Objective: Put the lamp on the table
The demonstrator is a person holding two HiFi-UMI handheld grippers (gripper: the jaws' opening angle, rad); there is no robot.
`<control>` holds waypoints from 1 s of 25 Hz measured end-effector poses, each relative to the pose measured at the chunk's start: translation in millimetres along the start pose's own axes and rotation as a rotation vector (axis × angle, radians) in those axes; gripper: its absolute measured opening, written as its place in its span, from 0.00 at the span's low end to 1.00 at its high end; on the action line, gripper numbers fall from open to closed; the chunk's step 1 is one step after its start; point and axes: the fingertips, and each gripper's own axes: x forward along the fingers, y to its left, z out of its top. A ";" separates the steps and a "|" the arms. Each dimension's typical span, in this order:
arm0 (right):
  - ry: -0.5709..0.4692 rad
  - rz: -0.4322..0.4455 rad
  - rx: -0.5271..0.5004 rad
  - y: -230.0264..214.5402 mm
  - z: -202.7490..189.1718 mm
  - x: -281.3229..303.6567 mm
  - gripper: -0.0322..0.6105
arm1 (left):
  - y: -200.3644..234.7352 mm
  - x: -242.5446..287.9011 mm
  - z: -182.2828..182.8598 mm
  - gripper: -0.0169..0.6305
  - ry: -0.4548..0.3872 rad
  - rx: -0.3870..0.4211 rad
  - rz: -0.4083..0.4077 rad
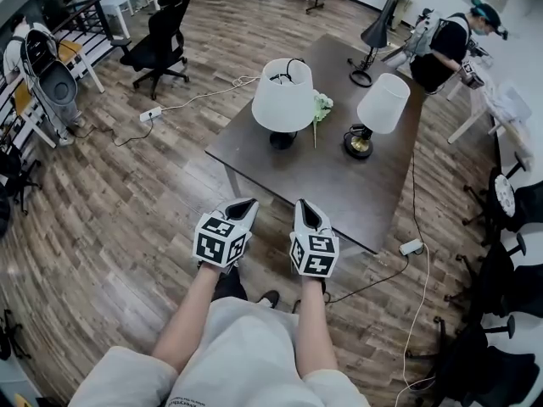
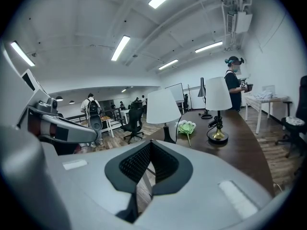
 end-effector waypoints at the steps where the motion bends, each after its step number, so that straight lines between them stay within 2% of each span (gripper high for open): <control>1: 0.001 0.000 -0.001 0.3 -0.6 0.2 0.08 | -0.4 0.0 -0.1 0.03 0.000 0.001 -0.001; 25: 0.019 0.004 -0.026 1.5 -2.0 -2.0 0.08 | -3.1 -2.7 -1.8 0.03 -0.020 -0.031 0.005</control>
